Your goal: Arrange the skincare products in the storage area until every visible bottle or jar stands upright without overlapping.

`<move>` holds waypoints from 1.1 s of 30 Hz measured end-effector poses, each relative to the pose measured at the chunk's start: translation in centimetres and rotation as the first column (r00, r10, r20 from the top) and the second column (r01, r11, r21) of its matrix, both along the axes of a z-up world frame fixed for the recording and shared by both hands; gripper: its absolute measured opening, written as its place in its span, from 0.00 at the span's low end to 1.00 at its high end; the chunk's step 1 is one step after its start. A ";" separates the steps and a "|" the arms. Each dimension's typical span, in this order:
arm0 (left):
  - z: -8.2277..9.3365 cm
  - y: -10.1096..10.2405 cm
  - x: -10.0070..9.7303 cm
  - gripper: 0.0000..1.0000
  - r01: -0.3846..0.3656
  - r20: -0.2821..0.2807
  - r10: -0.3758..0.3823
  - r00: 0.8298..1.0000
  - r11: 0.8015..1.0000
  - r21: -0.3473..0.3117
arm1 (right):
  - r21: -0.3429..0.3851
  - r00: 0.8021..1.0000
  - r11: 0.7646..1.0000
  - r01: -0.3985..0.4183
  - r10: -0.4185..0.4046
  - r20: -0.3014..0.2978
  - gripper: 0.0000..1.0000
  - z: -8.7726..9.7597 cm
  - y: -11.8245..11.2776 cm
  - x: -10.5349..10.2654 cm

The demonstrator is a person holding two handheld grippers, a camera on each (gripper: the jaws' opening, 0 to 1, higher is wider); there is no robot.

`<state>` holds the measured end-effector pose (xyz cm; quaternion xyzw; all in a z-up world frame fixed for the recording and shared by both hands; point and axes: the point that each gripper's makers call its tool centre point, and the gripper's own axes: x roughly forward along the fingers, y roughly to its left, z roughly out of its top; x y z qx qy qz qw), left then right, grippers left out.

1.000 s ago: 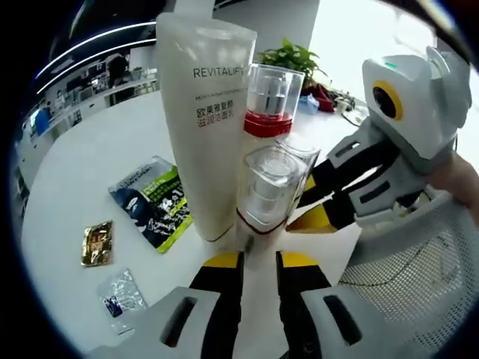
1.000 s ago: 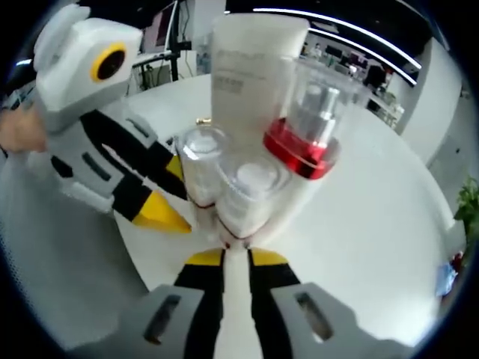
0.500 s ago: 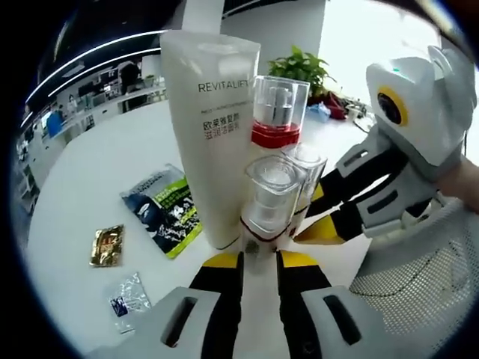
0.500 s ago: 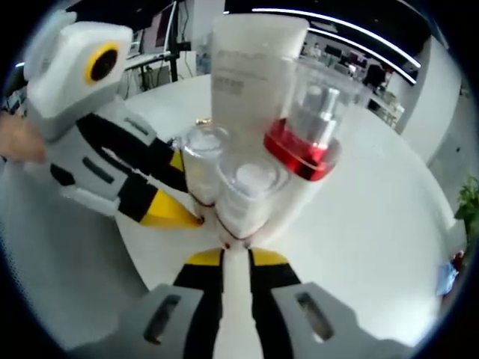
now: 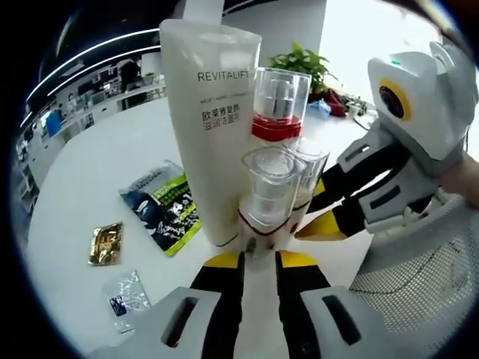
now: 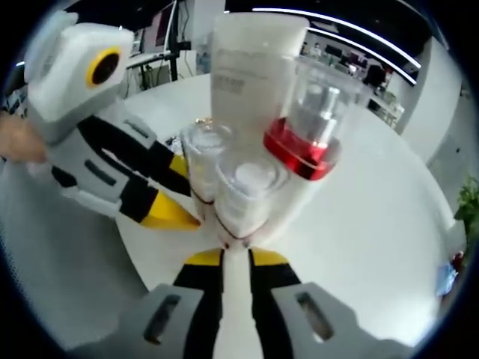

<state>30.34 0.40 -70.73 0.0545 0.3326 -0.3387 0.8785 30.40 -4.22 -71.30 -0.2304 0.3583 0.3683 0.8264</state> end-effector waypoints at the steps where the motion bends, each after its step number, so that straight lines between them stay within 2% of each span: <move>1: 0.0 0.0 0.0 0.12 -0.001 0.002 0.001 1.000 1.000 0.001 | -0.001 1.000 1.000 0.000 0.000 0.000 0.12 0.0 0.0 0.0; 24: -0.7 0.0 0.0 0.15 0.014 -0.004 -0.014 1.000 1.000 0.024 | 0.003 1.000 1.000 0.002 -0.002 0.006 0.12 0.2 0.0 -0.1; 33: -0.1 0.1 -0.3 0.18 0.032 -0.006 -0.031 0.999 0.999 0.016 | 0.013 1.000 1.000 0.016 -0.016 0.017 0.14 0.6 -0.3 -0.2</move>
